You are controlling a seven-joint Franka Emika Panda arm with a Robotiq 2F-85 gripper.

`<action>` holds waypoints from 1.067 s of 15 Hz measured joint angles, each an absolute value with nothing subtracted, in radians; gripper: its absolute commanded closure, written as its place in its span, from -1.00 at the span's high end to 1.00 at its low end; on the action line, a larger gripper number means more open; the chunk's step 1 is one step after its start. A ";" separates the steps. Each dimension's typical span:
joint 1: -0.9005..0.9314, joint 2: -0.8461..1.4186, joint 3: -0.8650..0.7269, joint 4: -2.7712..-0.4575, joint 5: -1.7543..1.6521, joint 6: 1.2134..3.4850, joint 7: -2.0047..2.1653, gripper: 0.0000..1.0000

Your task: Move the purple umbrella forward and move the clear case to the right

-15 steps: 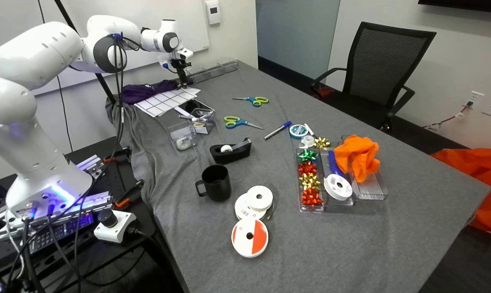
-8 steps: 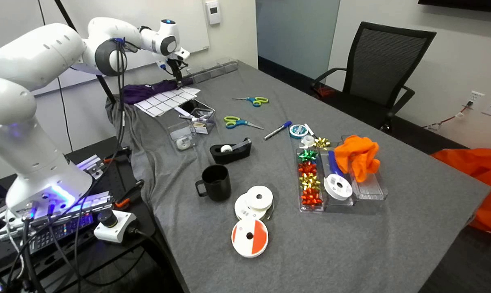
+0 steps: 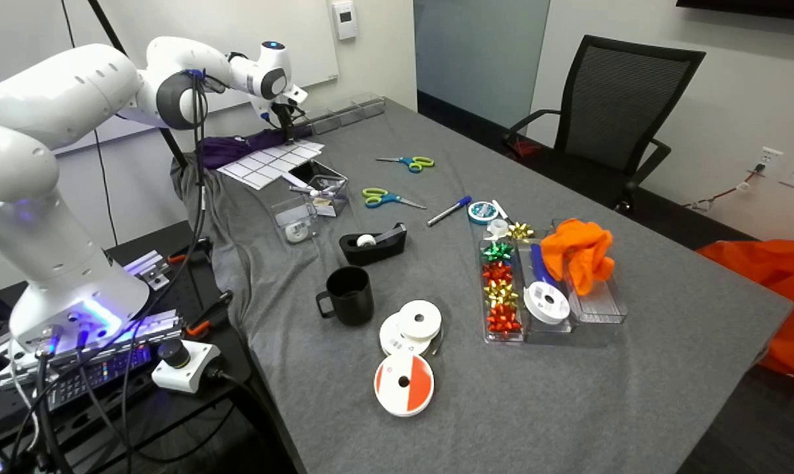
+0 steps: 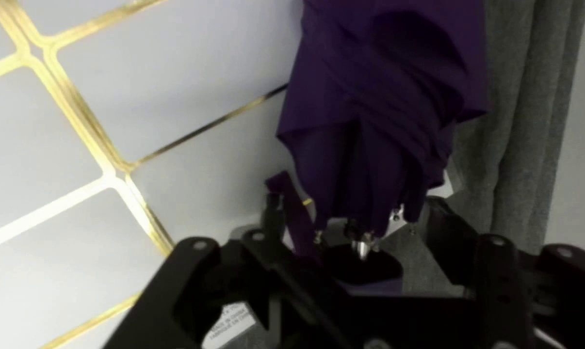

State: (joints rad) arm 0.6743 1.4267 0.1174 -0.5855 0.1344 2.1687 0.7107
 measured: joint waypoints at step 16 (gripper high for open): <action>0.672 1.405 0.116 -0.587 0.132 2.192 0.712 -0.91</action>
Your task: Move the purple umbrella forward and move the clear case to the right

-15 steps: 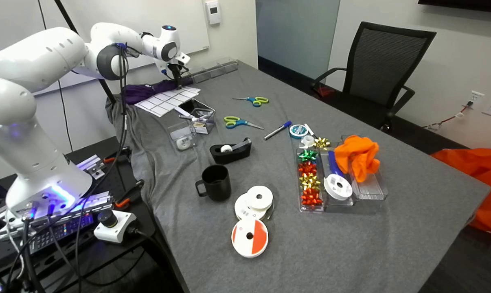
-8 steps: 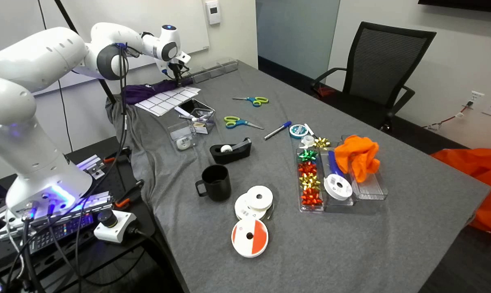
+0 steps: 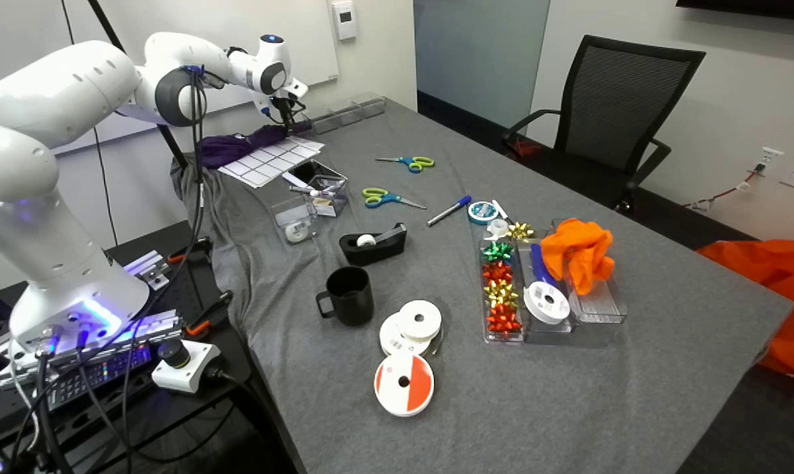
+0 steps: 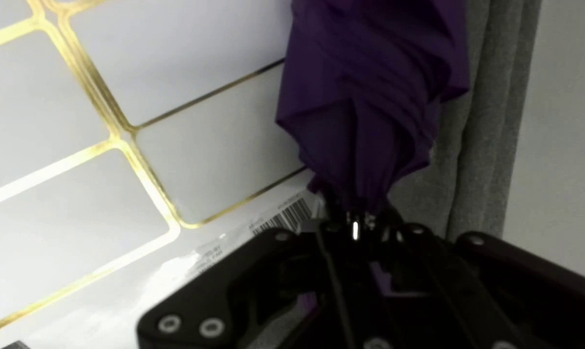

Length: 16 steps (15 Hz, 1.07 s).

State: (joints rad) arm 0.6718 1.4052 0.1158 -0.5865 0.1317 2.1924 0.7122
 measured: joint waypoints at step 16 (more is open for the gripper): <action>0.586 1.154 0.065 -0.792 0.089 2.008 0.623 -0.91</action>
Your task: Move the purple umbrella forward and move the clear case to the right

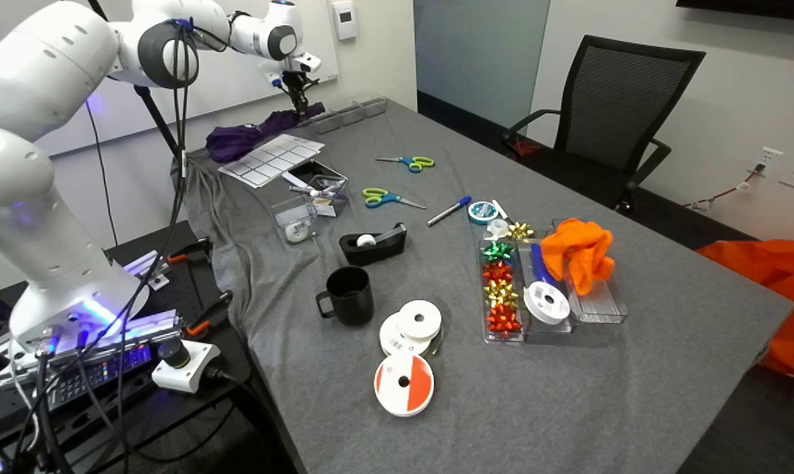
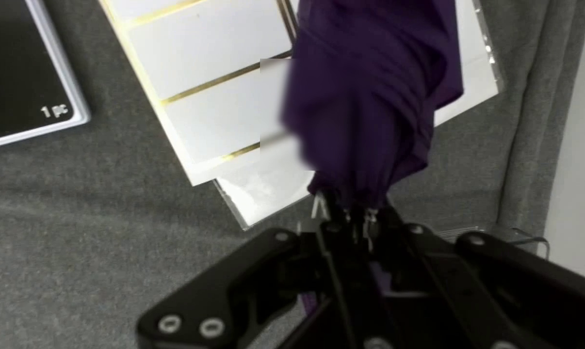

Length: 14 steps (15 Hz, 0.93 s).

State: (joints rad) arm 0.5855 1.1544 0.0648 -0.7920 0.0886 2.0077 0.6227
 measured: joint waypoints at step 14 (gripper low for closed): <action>0.358 0.916 0.067 -1.126 0.149 2.037 0.485 -0.91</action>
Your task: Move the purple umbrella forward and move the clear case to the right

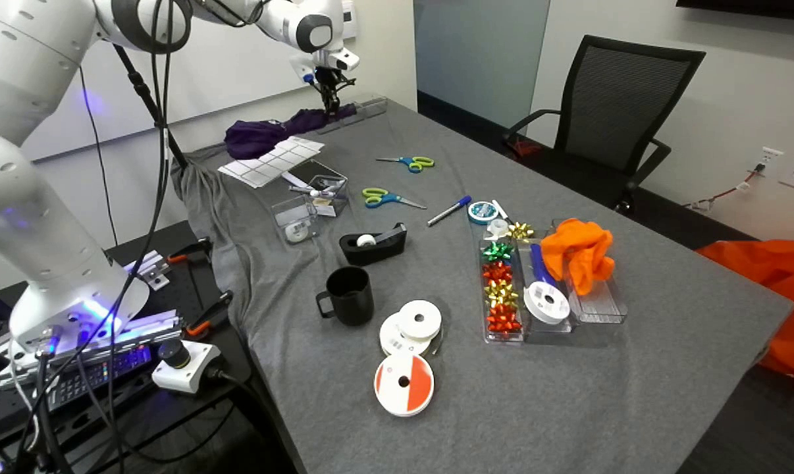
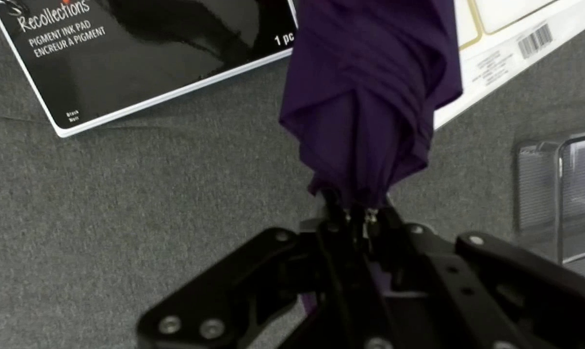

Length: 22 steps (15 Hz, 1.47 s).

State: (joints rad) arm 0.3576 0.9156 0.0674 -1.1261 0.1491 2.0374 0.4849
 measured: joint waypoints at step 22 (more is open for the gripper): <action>0.342 1.088 -0.025 -0.917 0.092 2.085 1.144 -0.91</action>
State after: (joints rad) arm 0.3418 1.0877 -0.0247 -0.9170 0.0923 2.0846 1.1436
